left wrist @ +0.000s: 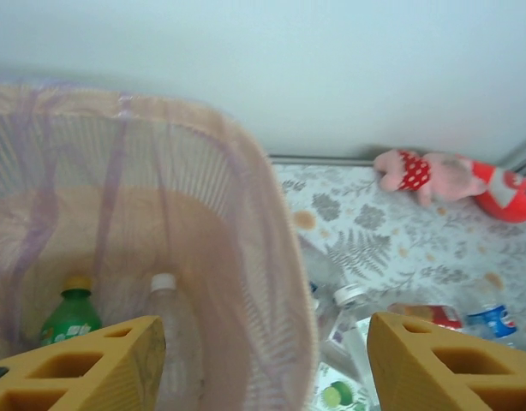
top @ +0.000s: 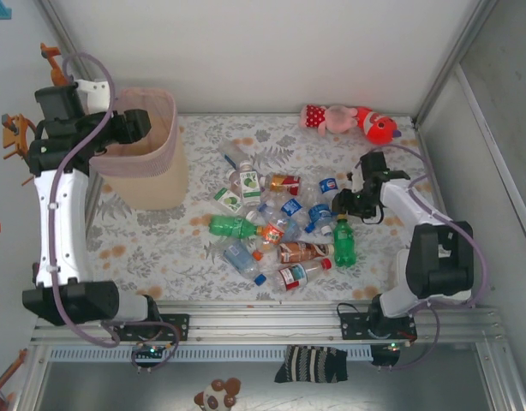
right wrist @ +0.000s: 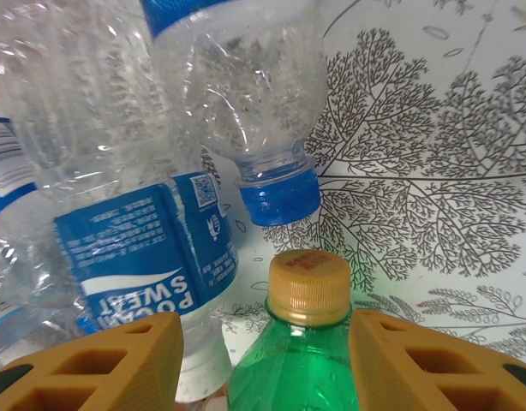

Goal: Put the plastic bottles in the bin

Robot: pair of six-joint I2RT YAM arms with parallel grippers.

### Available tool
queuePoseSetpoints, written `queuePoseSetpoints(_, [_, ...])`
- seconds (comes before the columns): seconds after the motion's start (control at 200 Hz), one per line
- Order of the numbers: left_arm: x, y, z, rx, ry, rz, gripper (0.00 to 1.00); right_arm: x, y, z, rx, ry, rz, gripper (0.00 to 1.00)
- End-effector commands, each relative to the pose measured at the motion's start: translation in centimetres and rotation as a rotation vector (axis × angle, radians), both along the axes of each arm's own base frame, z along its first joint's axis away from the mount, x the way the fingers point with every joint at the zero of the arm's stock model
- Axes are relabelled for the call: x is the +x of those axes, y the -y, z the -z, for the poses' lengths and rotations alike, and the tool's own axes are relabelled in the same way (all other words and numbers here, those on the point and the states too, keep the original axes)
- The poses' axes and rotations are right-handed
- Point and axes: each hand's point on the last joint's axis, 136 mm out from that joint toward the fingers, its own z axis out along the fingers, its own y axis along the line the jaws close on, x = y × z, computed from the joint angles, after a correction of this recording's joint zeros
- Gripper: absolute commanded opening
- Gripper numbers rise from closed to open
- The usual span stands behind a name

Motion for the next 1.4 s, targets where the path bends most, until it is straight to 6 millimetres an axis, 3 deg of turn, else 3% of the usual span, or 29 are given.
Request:
queuePoseSetpoints(0.0, [-2.0,1.8,-2.5,-0.088,0.081,0.079,0.66,0.9,-0.2,0.4,-0.028,0.003,-0.022,0.53])
queuePoseSetpoints(0.125, [-4.6,3.4,-3.0,-0.149,0.092,0.154,0.68,1.0,-0.1,1.3,-0.045,-0.016,-0.029,0.51])
queuePoseSetpoints(0.391, [-8.5,5.2,-2.0,-0.252,0.083,0.219,0.69,1.2,0.4,2.9,-0.085,-0.054,-0.035,0.46])
queuePoseSetpoints(0.926, [-11.9,6.2,-0.5,-0.300,0.053,0.233,0.69,1.0,0.5,4.0,-0.103,-0.082,-0.056,0.39])
queuePoseSetpoints(1.197, [-12.3,6.5,-0.6,-0.293,0.062,0.247,0.69,1.1,0.9,2.5,-0.119,-0.037,-0.039,0.30])
queuePoseSetpoints(1.397, [-12.1,7.6,-0.5,-0.314,0.079,0.283,0.69,1.0,1.5,-1.2,-0.141,0.060,-0.016,0.27])
